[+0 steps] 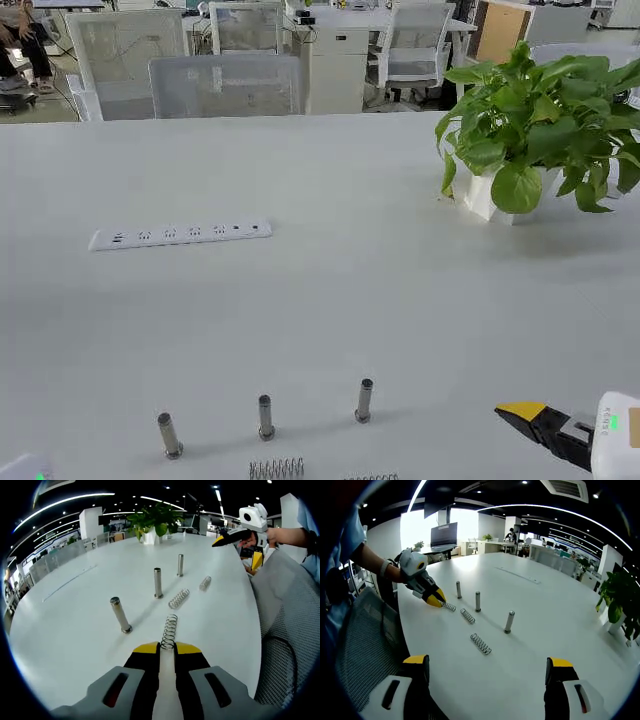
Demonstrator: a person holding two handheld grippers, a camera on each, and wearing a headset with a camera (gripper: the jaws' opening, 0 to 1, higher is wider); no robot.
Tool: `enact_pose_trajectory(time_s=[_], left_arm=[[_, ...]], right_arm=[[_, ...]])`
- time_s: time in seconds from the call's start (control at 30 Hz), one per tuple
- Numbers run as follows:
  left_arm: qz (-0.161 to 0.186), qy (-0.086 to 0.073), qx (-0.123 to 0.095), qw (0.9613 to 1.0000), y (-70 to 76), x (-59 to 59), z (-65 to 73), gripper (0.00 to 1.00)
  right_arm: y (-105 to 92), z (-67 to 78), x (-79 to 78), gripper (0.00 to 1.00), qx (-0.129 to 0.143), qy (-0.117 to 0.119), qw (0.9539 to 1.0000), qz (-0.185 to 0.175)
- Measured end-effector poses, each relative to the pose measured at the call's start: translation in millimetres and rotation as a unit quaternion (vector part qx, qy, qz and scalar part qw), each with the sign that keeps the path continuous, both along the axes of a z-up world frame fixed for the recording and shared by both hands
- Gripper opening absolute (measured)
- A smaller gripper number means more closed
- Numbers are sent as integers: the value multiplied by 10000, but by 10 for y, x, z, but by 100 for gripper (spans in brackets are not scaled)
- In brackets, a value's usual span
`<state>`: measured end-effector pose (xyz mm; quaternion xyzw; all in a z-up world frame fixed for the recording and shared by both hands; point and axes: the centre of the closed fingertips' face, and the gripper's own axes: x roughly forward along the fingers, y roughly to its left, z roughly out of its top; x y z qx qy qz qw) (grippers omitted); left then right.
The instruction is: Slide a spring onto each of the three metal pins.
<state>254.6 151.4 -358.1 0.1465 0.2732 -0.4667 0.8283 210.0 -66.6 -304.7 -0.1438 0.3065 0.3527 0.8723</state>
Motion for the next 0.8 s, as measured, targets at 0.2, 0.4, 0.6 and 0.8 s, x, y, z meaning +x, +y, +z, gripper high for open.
enact_pose_trajectory(time_s=[0.2,0.4,0.6,0.8], left_arm=[[38,-20,-98,9999,-10,-7,63,7],[41,-91,-174,9998,-50,11,164,7],[-37,-240,-321,9992,-162,2,322,7],[-127,-329,-501,9981,-283,-39,477,7]], right_arm=[[28,1,-7,96,11,1,10000,30],[74,22,0,96,97,-1,9999,59],[143,50,27,96,206,-36,9998,76],[244,76,32,94,333,-13,9993,184]])
